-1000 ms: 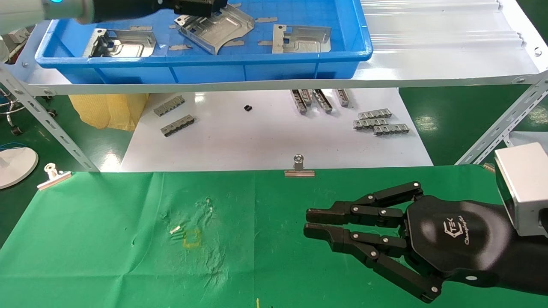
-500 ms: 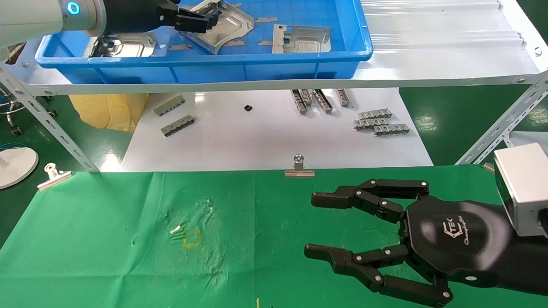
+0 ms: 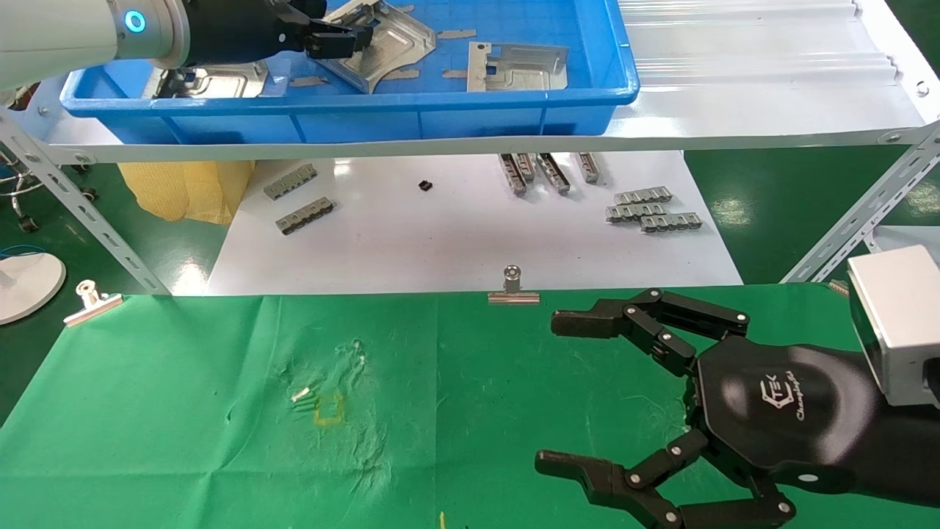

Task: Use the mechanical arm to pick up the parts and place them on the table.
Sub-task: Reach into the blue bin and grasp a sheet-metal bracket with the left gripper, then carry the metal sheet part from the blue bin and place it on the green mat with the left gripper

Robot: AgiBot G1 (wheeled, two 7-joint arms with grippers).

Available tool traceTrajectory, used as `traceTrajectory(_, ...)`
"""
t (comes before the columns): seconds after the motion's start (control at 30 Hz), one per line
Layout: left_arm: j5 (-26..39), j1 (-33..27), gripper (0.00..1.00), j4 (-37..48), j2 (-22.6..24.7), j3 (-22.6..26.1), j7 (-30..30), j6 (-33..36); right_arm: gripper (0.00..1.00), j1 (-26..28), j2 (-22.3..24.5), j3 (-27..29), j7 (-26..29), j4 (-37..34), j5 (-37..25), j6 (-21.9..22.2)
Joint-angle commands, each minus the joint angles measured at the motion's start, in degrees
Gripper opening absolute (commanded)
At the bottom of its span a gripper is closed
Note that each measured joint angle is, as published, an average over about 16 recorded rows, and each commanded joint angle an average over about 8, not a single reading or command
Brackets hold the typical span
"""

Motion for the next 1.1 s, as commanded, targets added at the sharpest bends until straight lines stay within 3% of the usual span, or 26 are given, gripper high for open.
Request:
traceTrajectory(0.03,0.04,0.08,0.0,-0.13,0.05,0.03,-0.07,-0.13,1.0,0.0,0.0,0.0,0.0,0.0,0.0,0.0)
traceTrajectory(0.7,-2.25,-1.34,0.0,-1.91,-1.54,-1.53,1.39,2.0,1.0,0.0,0.0,-0.01,0.0,0.0,0.01,0.0)
traceTrajectory(0.9,-4.14,-2.85,0.0,-3.76,-4.14,-2.75,5.43,9.05,1.0,0.0,0.0,-0.01,-0.01,0.0,0.01,0.0)
traceTrajectory(1.1,-5.77,-3.82,0.0,-5.56,-8.14,-3.54,10.96,22.98,1.0,0.0,0.0,-0.01,-0.01,0.0,0.01,0.0)
